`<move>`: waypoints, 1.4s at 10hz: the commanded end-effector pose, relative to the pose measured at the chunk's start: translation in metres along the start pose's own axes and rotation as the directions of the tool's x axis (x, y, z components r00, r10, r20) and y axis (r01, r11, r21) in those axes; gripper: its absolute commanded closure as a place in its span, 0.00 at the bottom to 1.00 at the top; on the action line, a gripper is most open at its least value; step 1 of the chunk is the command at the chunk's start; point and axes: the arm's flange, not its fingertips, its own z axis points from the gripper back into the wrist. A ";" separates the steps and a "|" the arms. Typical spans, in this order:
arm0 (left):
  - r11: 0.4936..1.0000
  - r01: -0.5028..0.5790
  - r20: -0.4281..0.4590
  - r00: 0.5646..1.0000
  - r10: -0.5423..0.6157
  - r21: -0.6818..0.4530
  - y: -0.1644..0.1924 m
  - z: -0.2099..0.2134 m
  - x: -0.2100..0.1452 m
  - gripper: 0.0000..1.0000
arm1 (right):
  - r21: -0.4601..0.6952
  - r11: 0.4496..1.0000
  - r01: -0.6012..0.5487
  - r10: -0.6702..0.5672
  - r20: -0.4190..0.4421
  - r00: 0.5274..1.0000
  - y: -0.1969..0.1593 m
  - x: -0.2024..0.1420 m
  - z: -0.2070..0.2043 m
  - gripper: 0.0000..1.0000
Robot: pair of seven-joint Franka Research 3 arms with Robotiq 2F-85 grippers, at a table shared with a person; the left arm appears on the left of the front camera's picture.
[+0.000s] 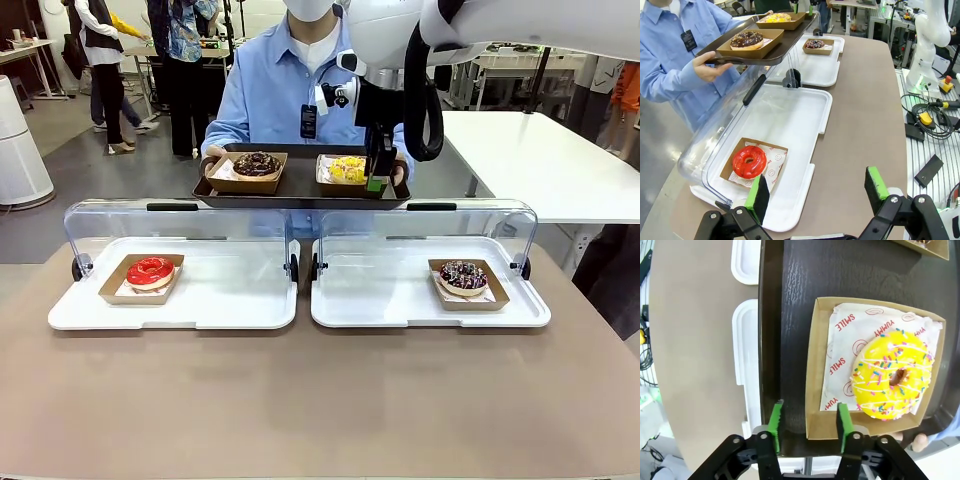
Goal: Provide the desired donut to the person.
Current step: Place the picked Paper togo box onto the Handle tray extended by the person.
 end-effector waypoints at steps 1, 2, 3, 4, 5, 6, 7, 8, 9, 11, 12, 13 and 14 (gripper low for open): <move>1.000 0.006 0.025 1.000 -0.006 0.007 -0.001 0.000 0.001 0.00 | 0.009 1.000 -0.012 0.012 0.021 1.000 0.004 -0.007 -0.002 0.00; 1.000 0.006 0.025 1.000 -0.006 0.007 -0.001 0.000 0.001 0.00 | 0.006 1.000 -0.011 0.010 0.015 1.000 0.003 -0.007 -0.001 0.00; 1.000 0.006 0.025 1.000 -0.006 0.007 -0.001 0.000 0.001 0.00 | 0.006 1.000 -0.015 0.015 0.012 1.000 0.004 -0.006 0.000 0.00; 1.000 0.006 0.025 1.000 -0.006 0.007 -0.001 0.000 0.001 0.00 | 0.006 1.000 -0.017 0.017 0.010 1.000 0.004 -0.006 0.000 0.00; 1.000 0.006 0.025 1.000 -0.006 0.007 -0.001 0.000 0.001 0.00 | 0.005 1.000 -0.015 0.015 0.007 1.000 0.003 -0.006 0.000 0.00; 1.000 0.006 0.025 1.000 -0.006 0.007 -0.001 0.000 0.001 0.00 | 0.007 1.000 -0.011 0.011 0.003 1.000 0.003 -0.008 0.001 0.00; 1.000 0.006 0.025 1.000 -0.006 0.007 -0.001 0.000 0.001 0.00 | 0.008 1.000 -0.013 0.013 0.002 1.000 0.004 -0.008 0.000 0.00; 1.000 0.006 0.025 1.000 -0.006 0.007 -0.001 0.000 0.001 0.00 | 0.008 1.000 -0.014 0.014 0.001 1.000 0.004 -0.008 0.001 0.00; 1.000 0.006 0.025 1.000 -0.006 0.007 -0.001 0.000 0.001 0.00 | 0.009 1.000 -0.008 0.008 -0.002 1.000 0.004 -0.008 0.002 0.00; 1.000 0.006 0.025 1.000 -0.006 0.007 -0.001 0.000 0.001 0.00 | 0.045 0.998 0.031 -0.028 -0.058 0.998 0.017 -0.011 0.011 0.00; 1.000 0.006 0.025 1.000 -0.006 0.007 -0.001 0.000 0.001 0.00 | 0.094 0.993 0.070 -0.058 -0.125 0.991 0.033 -0.016 0.021 0.00; 1.000 0.006 0.025 1.000 -0.006 0.007 -0.001 0.000 0.001 0.00 | 0.097 0.992 0.084 -0.070 -0.138 0.988 0.056 -0.026 0.036 0.00; 1.000 0.006 0.025 1.000 -0.006 0.007 -0.001 0.000 0.001 0.00 | 0.097 0.993 0.073 -0.060 -0.136 0.989 0.077 -0.038 0.045 0.00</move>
